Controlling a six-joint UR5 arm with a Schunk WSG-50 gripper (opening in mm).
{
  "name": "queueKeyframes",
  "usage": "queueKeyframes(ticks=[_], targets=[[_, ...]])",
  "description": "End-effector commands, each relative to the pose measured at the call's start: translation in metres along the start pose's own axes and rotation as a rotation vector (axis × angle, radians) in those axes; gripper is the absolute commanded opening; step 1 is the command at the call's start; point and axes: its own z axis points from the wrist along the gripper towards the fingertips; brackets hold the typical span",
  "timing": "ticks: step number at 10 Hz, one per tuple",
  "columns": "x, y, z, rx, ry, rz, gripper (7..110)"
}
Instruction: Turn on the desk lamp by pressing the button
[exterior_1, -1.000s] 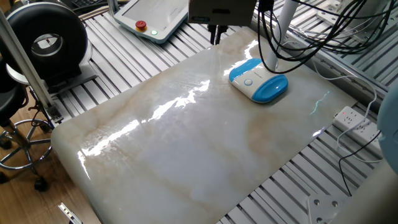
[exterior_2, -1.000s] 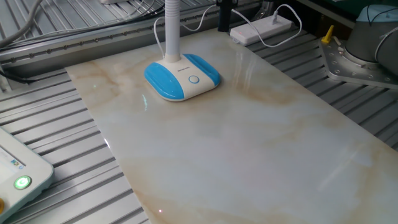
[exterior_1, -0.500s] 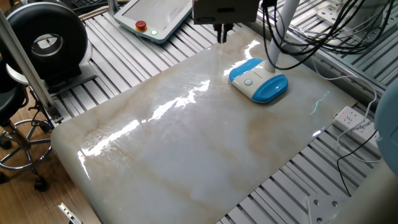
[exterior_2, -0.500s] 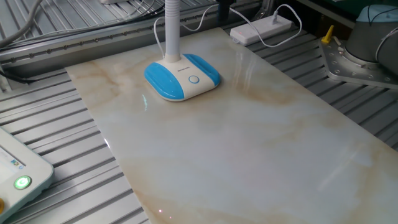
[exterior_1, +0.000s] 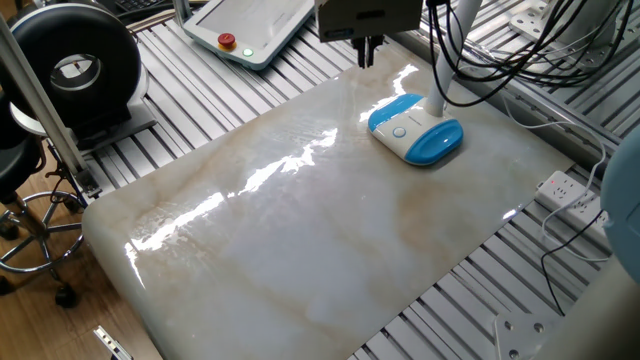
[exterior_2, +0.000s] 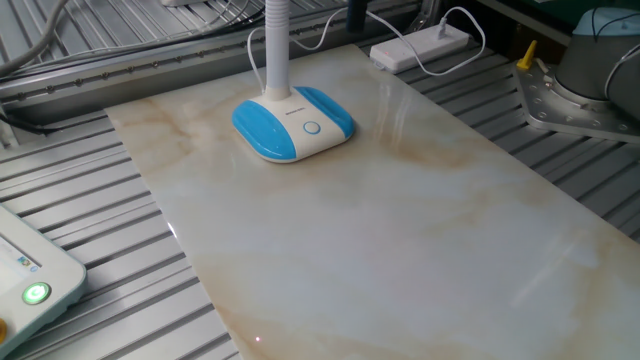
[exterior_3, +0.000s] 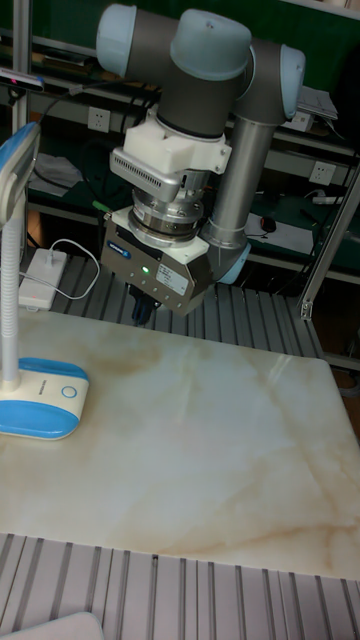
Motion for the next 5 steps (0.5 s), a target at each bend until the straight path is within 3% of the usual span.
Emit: queueKeyframes(ticks=[1, 5], targets=[[-0.0007, -0.0008, 0.0004, -0.004, -0.002, 0.000, 7], [-0.0030, -0.0001, 0.0004, -0.006, -0.011, -0.001, 7]])
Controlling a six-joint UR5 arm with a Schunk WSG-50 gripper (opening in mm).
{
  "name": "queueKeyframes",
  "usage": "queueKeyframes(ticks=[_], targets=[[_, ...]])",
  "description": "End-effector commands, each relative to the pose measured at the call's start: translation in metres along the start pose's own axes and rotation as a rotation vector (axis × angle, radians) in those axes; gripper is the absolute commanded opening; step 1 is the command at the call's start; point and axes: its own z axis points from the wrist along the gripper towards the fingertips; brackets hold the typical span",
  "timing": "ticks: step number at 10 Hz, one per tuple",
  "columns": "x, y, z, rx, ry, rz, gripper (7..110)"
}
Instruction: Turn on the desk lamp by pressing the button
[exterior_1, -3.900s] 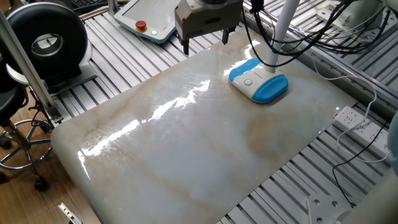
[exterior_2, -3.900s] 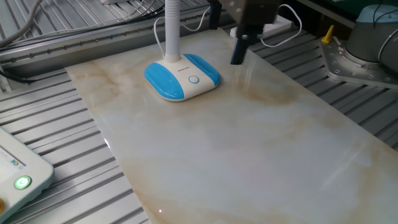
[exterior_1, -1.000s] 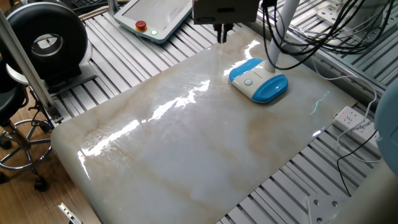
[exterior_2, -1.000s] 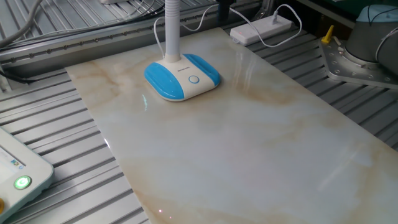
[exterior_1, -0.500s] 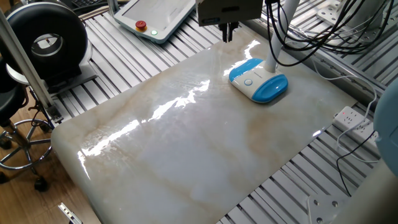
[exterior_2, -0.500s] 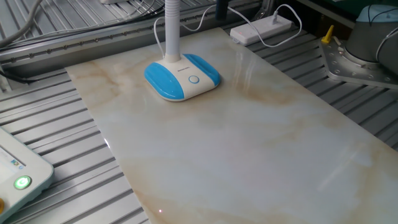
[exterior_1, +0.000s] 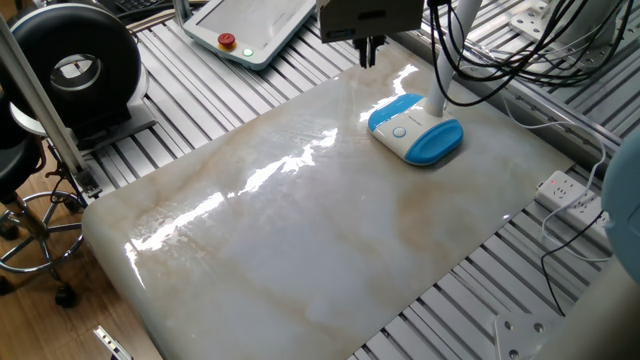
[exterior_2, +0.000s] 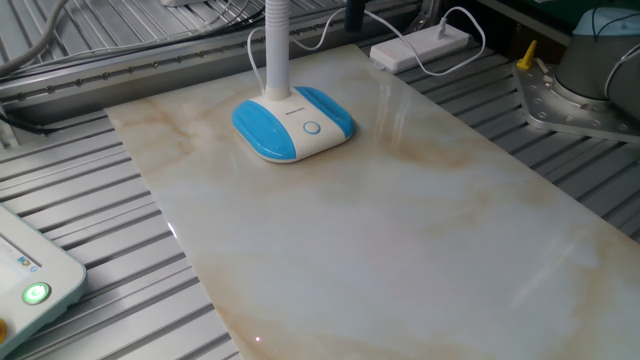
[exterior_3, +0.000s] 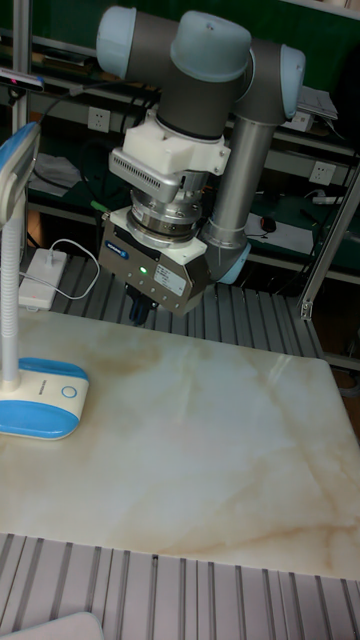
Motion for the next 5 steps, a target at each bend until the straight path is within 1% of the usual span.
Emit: queueKeyframes(ticks=[1, 3, 4, 5], targets=[[-0.0030, 0.0014, -0.0008, -0.008, -0.011, -0.008, 7], [-0.0058, 0.0014, -0.0009, -0.008, -0.022, -0.011, 7], [-0.0100, 0.0055, -0.0011, -0.025, -0.039, 0.001, 7], [-0.0102, -0.0012, -0.0010, 0.002, -0.040, 0.000, 7]])
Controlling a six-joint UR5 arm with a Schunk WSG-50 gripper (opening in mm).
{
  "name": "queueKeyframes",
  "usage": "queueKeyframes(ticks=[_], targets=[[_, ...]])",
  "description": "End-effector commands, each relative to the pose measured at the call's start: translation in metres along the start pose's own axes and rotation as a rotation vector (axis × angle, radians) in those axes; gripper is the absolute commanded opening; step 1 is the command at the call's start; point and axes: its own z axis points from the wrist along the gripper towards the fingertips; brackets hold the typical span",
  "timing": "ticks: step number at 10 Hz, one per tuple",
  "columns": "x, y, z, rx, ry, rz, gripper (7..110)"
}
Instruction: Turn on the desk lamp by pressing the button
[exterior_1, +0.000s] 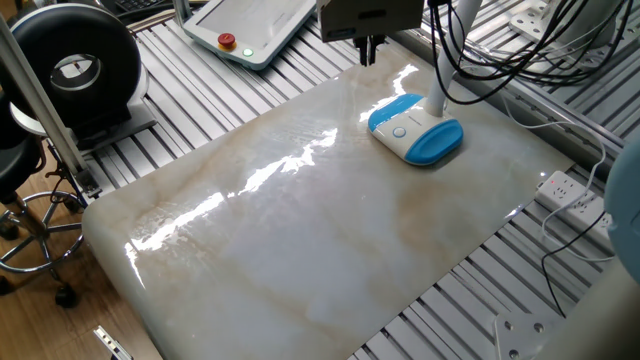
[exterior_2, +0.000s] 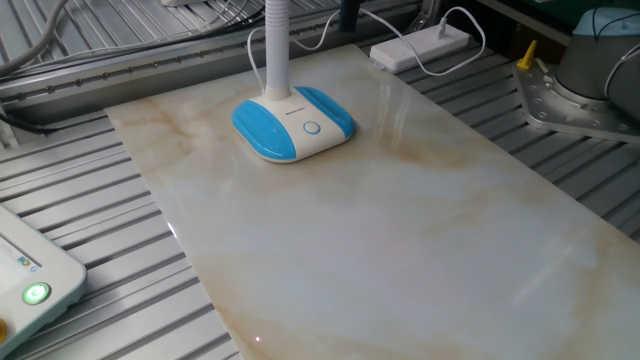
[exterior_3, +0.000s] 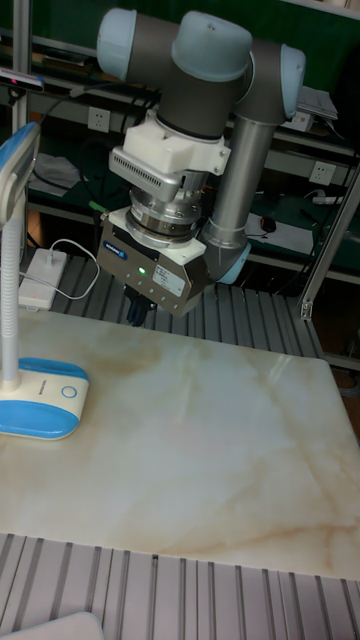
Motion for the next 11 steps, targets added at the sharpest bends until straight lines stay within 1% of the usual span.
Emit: queueKeyframes(ticks=[1, 3, 4, 5, 6, 8, 9, 10, 11], targets=[[-0.009, -0.004, -0.001, 0.012, -0.037, -0.020, 7], [-0.008, -0.001, -0.001, 0.003, -0.029, -0.014, 7], [-0.009, -0.004, -0.001, 0.013, -0.036, -0.016, 7], [-0.007, 0.001, -0.001, -0.005, -0.026, 0.000, 7], [-0.005, 0.008, -0.001, -0.034, -0.017, 0.023, 7], [-0.007, 0.008, -0.001, -0.033, -0.027, 0.024, 7], [-0.004, 0.006, -0.001, -0.027, -0.016, 0.026, 7], [-0.002, 0.001, -0.001, -0.006, -0.008, 0.009, 7], [-0.004, -0.004, 0.000, 0.018, -0.014, -0.006, 7]])
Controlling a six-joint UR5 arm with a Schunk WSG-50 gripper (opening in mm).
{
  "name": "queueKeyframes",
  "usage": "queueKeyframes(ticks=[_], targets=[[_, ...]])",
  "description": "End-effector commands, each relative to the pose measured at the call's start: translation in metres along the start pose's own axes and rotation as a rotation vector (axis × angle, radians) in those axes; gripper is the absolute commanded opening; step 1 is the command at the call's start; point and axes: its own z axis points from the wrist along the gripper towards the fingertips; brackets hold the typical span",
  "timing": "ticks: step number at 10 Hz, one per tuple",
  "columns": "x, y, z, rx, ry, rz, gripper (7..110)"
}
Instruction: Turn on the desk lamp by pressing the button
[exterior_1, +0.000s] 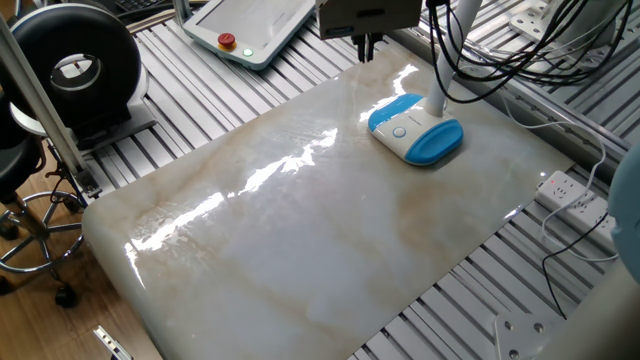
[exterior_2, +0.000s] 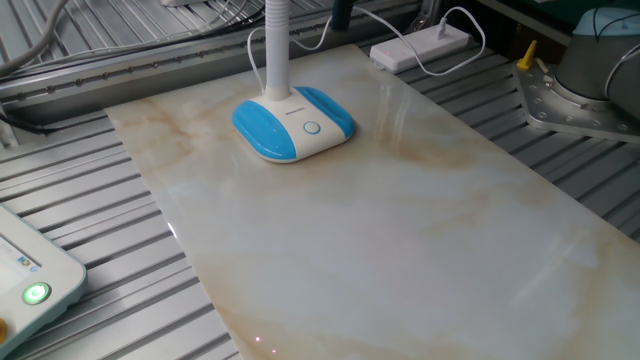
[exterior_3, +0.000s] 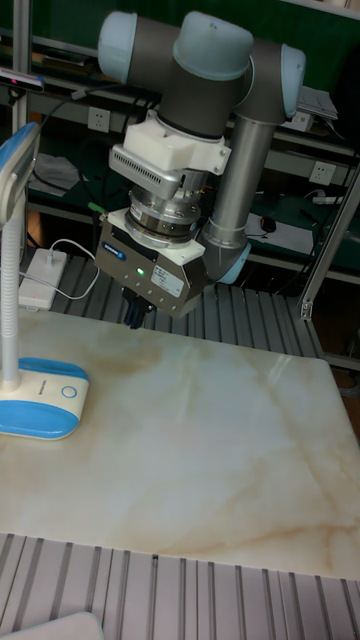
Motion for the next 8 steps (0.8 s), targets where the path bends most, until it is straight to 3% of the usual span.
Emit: queueKeyframes(ticks=[1, 3, 5, 8], targets=[[-0.002, -0.008, 0.003, 0.040, 0.001, -0.031, 7], [-0.001, -0.013, 0.009, 0.054, 0.012, -0.044, 7], [0.000, -0.015, 0.022, 0.033, 0.026, -0.056, 7], [-0.006, -0.021, 0.039, 0.045, 0.010, -0.089, 7]])
